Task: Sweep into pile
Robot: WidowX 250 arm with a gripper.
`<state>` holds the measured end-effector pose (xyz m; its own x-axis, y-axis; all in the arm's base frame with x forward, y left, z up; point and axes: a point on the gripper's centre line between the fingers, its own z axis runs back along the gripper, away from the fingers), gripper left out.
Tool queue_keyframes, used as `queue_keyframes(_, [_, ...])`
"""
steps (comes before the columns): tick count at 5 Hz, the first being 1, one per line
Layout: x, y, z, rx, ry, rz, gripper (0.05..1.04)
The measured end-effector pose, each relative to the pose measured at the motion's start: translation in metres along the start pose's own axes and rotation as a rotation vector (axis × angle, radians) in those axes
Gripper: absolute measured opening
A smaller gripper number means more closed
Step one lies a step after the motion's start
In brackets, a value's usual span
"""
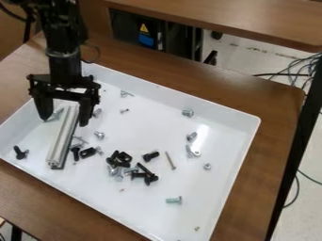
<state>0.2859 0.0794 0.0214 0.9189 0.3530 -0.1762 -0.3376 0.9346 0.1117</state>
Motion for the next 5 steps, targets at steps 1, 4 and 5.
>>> queue_keyframes(1, [0.007, 0.004, -0.028, -0.002, 0.024, 0.035, 0.998])
queue_keyframes(4, [0.011, 0.028, -0.052, -0.017, 0.018, 0.115, 0.998])
queue_keyframes(5, [0.018, 0.027, -0.055, -0.075, 0.007, 0.112, 0.930])
